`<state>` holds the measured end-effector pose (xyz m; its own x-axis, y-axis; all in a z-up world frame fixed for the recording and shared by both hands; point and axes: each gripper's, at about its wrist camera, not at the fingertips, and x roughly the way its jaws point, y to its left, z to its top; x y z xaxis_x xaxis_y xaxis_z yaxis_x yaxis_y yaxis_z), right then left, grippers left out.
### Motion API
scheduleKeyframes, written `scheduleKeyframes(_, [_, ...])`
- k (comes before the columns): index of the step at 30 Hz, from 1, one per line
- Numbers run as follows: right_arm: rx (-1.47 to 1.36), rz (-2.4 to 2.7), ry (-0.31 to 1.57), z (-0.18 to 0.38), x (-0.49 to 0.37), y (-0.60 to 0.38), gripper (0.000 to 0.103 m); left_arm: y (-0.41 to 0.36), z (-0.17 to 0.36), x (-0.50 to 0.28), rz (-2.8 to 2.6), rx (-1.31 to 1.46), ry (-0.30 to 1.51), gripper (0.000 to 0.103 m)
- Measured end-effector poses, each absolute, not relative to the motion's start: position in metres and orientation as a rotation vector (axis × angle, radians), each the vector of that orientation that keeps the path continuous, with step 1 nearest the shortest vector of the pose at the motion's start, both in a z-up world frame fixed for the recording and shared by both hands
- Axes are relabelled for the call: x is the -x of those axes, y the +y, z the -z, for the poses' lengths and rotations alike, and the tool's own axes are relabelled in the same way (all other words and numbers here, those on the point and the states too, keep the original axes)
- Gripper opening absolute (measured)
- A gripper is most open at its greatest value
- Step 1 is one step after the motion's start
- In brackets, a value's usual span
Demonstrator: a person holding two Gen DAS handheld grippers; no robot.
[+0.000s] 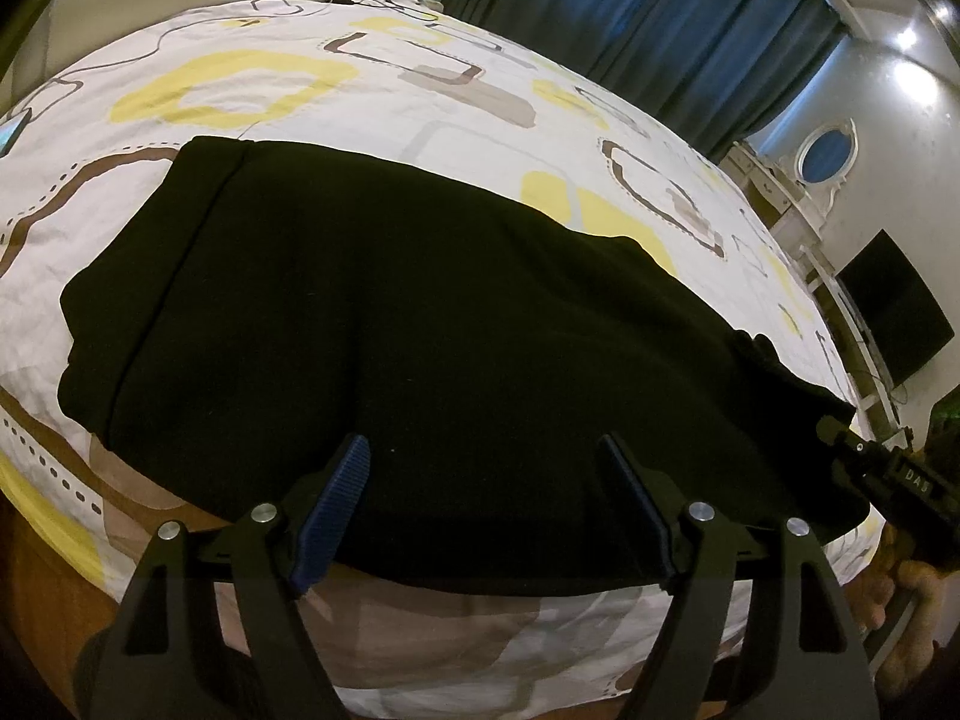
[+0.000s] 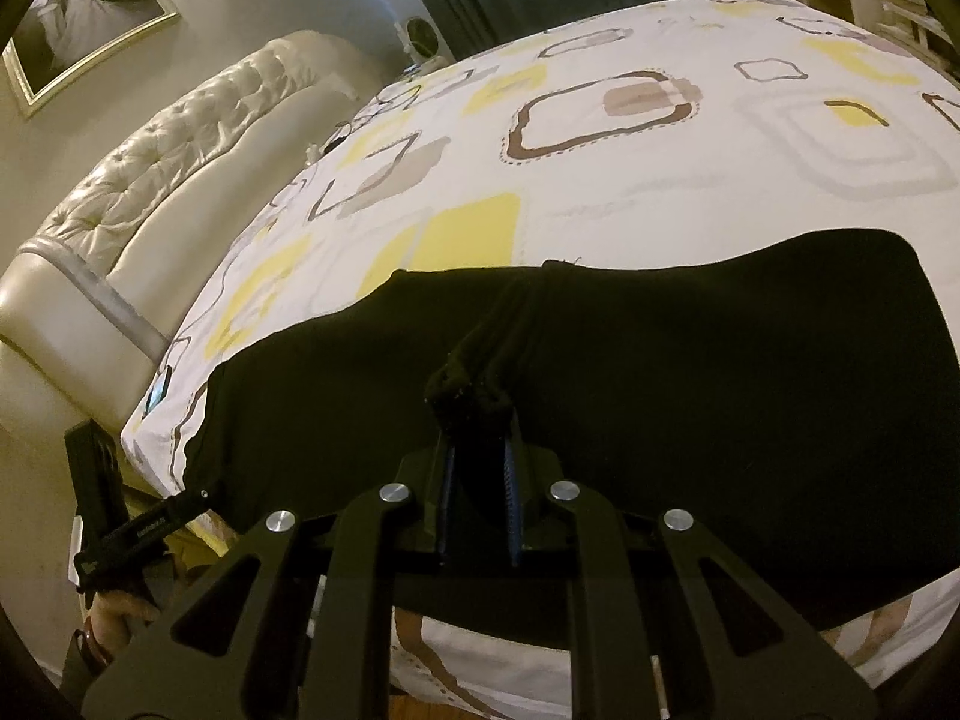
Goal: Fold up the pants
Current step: 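Hold the folded black trousers flat with the right tool, left tool open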
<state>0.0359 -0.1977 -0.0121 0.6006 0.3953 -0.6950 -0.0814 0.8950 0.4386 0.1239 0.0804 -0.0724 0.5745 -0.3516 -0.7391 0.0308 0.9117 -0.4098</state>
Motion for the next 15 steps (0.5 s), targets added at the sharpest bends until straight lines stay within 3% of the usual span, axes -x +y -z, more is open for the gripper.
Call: scheduleKeyframes(15, [-0.375, -0.295, 0.921, 0.0222, -0.0339, -0.1901, 0.014, 0.0781, 0.0732, -0.1234, 0.231, 0.371, 0.937, 0.079])
